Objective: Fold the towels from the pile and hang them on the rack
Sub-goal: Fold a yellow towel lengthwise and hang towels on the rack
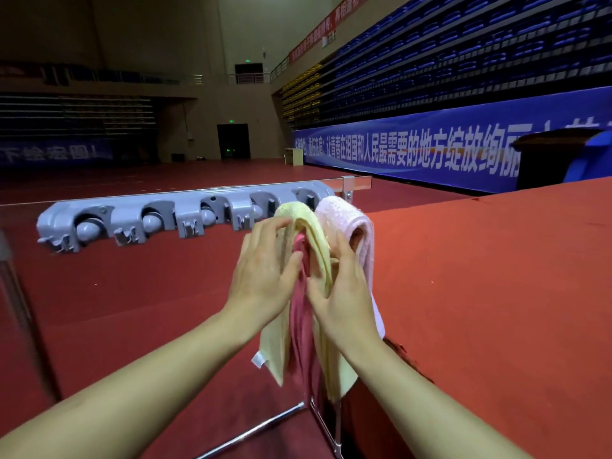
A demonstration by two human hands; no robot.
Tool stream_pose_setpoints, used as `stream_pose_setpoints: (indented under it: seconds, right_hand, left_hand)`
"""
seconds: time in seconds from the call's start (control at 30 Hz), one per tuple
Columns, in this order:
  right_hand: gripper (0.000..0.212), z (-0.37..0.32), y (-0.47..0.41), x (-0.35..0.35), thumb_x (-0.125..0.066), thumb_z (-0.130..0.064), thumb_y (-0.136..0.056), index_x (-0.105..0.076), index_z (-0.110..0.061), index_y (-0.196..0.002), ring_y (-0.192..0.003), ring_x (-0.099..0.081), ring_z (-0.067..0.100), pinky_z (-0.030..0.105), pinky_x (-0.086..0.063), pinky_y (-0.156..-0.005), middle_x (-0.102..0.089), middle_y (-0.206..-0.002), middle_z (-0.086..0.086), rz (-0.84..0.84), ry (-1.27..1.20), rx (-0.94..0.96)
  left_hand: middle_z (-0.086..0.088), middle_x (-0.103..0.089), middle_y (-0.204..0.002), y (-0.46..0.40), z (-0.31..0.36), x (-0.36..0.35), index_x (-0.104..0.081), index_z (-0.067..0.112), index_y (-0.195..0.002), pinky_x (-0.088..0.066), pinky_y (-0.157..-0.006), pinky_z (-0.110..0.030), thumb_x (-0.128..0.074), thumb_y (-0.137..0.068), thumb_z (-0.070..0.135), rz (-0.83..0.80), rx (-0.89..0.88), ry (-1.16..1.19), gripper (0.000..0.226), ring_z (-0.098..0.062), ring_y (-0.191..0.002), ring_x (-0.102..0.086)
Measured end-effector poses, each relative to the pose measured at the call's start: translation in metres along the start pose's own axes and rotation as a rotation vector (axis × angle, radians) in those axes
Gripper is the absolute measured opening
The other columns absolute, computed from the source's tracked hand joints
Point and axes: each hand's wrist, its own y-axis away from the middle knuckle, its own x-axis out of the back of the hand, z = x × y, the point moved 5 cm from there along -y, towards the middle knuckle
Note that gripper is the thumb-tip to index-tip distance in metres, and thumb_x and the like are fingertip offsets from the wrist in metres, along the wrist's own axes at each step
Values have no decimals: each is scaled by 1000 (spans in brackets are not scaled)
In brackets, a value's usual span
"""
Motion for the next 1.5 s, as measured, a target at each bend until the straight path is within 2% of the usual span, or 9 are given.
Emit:
stream_pose_setpoints:
  seconds: [0.17, 0.33, 0.47, 0.6, 0.73, 0.93, 1.07, 1.33, 1.5]
  right_hand:
    - [76, 19, 12, 3, -53, -11, -90, -18, -31, -155, -105, -59, 26, 22, -34, -73, -58, -133, 3, -32, 125, -52]
    - [67, 4, 22, -15, -50, -2, -95, -24, -25, -153, -113, -53, -12, 11, -39, -97, -50, -129, -35, -55, -261, -143]
    - [75, 1, 14, -30, -46, 5, -92, -22, -37, -149, -104, -62, 0, 24, -48, -96, -58, -117, -17, -117, -491, -309]
    - [79, 4, 10, -13, -44, 4, -86, -22, -30, -153, -101, -61, 4, 9, -42, -83, -51, -120, -33, -10, -281, -237]
    - [74, 18, 11, -2, -33, -33, -80, -22, -34, -153, -94, -62, 35, 35, -43, -75, -62, -130, 11, 63, -29, -105]
    - [82, 39, 10, -4, -49, -4, -88, -11, -30, -156, -84, -60, 41, 37, -38, -67, -66, -108, 19, 83, 112, -51]
    - [91, 31, 15, -10, -60, -16, -90, 0, -37, -154, -106, -63, 28, 37, -51, -86, -64, -125, 8, 37, 41, 38]
    - [97, 42, 3, 2, -61, -2, -82, -3, -38, -151, -70, -63, 40, 38, -46, -62, -70, -93, 8, 83, 230, 8]
    - [94, 34, 14, -9, -57, -17, -92, 11, -45, -151, -75, -62, 34, 38, -46, -66, -67, -94, 10, -66, 120, -34]
  left_hand:
    - [5, -38, -140, 25, -3, -20, -29, 30, -141, -37, -99, -31, -73, -81, 24, 19, 75, 0, 75, -19, -126, -43]
    - [1, -38, -145, 29, -5, -25, -17, 37, -143, -42, -106, -43, -71, -82, 21, 88, 136, 111, 83, -18, -131, -45]
    - [5, -46, -137, 26, -11, -12, -21, 32, -144, -45, -101, -42, -67, -86, 22, 177, 138, 180, 75, -12, -120, -50]
    - [10, -45, -135, 23, -26, -13, -20, 34, -144, -48, -97, -47, -72, -82, 23, 128, 173, 84, 81, -14, -119, -50]
    - [6, -36, -147, 33, -26, -29, -12, 40, -142, -44, -98, -41, -79, -74, 31, 1, 179, -59, 96, -21, -131, -41]
    - [2, -29, -152, 40, -32, -42, 1, 43, -144, -50, -92, -46, -80, -72, 27, 7, 232, -80, 110, -28, -127, -49]
    - [3, -33, -151, 41, -29, -45, 1, 47, -144, -50, -90, -41, -72, -79, 17, -9, 235, -3, 102, -32, -113, -60]
    - [12, -45, -128, 49, -28, -23, -5, 48, -144, -53, -85, -42, -67, -79, 8, -15, 258, 115, 99, 4, -88, -58]
    - [32, -38, -122, 52, -19, -24, -7, 50, -144, -52, -90, -46, -66, -80, 11, -12, 258, 164, 95, -13, -100, -61]
